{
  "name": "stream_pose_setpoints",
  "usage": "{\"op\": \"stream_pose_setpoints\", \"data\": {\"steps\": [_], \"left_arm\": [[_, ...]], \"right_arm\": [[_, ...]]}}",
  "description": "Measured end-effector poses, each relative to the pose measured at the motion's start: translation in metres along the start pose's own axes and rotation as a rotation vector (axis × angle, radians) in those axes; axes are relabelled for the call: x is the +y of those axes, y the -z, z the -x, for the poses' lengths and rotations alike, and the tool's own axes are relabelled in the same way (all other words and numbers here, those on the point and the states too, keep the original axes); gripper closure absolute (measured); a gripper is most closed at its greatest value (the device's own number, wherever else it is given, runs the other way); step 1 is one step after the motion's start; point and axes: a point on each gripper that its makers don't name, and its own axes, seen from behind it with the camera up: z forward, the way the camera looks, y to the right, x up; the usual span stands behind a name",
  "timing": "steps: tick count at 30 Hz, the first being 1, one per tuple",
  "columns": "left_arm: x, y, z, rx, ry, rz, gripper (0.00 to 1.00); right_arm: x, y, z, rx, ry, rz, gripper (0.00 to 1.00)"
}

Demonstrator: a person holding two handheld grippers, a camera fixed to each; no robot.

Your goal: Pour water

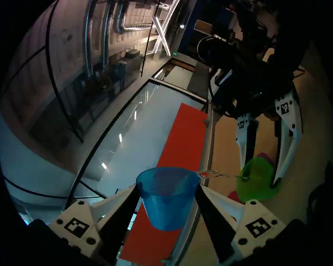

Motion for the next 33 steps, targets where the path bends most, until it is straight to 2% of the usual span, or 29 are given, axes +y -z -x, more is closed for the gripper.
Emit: {"op": "stream_pose_setpoints", "data": {"steps": [18,33], "left_arm": [[-0.0081,0.0036,-0.0053,0.007,-0.077,-0.013,0.14],[-0.0067,0.0016,-0.0073,0.013,-0.13,-0.012,0.14]], "right_arm": [[0.0005,0.0015,-0.0017,0.005,0.004,0.003,0.1],[-0.0002,0.0021,-0.0041,0.007,0.014,0.003,0.1]]}}
